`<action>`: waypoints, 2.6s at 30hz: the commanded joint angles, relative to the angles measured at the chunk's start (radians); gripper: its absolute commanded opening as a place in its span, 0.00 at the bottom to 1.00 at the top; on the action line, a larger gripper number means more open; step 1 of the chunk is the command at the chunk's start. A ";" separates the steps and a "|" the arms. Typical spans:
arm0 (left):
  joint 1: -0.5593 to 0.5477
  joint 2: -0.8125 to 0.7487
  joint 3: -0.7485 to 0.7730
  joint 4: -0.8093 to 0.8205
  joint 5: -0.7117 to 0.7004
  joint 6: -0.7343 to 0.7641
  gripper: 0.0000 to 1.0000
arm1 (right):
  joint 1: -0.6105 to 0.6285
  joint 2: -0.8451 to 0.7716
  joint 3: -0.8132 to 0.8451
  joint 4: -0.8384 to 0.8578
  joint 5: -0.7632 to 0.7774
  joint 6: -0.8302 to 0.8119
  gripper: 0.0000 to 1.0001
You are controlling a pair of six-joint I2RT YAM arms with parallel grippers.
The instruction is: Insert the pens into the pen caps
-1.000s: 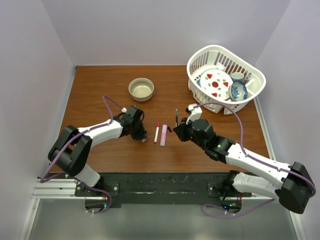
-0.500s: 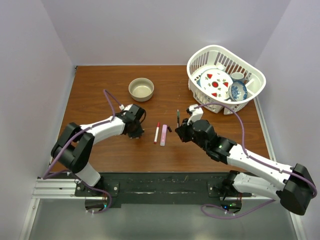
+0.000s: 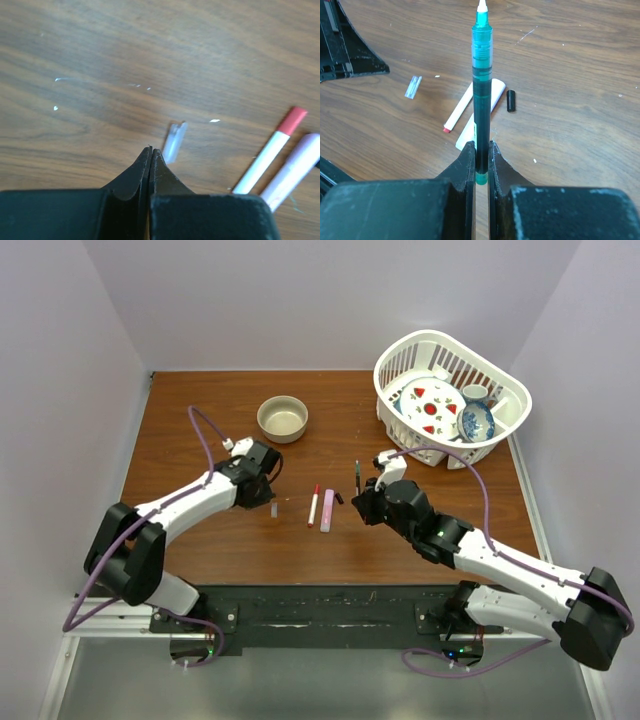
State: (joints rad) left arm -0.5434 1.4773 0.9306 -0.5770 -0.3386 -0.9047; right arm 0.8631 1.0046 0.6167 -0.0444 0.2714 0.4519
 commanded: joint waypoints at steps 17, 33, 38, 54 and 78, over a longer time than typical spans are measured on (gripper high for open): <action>-0.055 0.093 -0.070 0.123 0.148 0.013 0.00 | -0.001 -0.075 -0.011 0.015 0.038 -0.016 0.00; -0.055 0.186 0.186 0.134 -0.016 0.242 0.00 | 0.001 -0.118 0.000 -0.032 0.058 -0.035 0.00; -0.055 0.118 0.165 0.160 0.083 0.537 0.00 | 0.001 -0.130 -0.008 -0.025 0.068 -0.042 0.00; -0.056 0.262 0.317 -0.041 0.257 1.035 0.47 | -0.001 -0.204 -0.040 0.009 0.063 -0.042 0.00; -0.056 0.357 0.234 -0.029 0.292 1.060 0.38 | 0.001 -0.356 -0.043 -0.069 0.098 -0.065 0.00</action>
State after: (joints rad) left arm -0.5980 1.8103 1.1694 -0.6086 -0.0731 0.1493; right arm 0.8631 0.6670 0.5785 -0.1188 0.3317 0.3985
